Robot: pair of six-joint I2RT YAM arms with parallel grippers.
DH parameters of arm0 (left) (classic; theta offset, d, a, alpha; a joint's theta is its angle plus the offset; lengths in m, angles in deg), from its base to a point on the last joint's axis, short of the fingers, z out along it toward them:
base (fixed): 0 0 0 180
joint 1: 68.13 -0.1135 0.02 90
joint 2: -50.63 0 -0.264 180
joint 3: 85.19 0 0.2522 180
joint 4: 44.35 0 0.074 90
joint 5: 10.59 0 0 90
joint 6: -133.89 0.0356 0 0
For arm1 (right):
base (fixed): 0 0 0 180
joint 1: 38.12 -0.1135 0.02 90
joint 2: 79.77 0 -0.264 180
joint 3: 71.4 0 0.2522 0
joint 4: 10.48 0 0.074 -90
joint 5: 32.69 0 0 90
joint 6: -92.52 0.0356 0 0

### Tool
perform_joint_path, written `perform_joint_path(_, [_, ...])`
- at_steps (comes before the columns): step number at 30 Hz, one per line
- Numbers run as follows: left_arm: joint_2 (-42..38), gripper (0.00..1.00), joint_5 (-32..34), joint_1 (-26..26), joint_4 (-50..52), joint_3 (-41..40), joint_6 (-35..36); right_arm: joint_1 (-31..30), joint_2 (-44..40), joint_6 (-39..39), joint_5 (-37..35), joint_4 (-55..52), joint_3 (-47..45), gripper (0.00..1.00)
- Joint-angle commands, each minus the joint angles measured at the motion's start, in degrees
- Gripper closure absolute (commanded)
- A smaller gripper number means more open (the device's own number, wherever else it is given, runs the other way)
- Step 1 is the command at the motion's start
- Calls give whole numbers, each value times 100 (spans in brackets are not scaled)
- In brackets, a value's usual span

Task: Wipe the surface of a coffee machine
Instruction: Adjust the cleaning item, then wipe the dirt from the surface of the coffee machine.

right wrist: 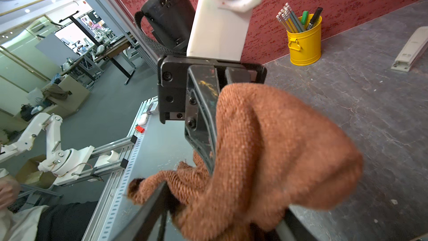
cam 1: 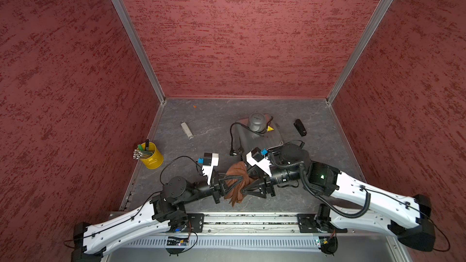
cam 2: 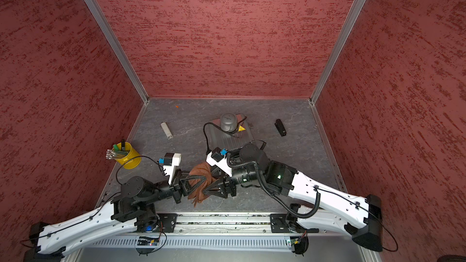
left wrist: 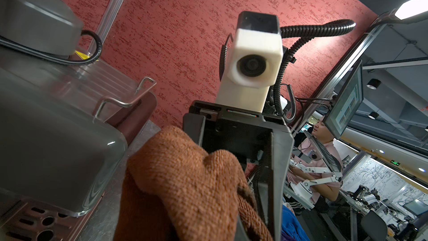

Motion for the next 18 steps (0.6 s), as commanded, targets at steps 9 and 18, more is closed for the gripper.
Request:
perform_joint_path(9, [-295, 59, 354, -125, 63, 66, 41, -107, -230, 45, -529, -283, -20, 100])
perform_joint_path(18, [-818, 13, 1481, -162, 1161, 385, 318, -107, -1396, 1063, -1796, -1462, -986, 100])
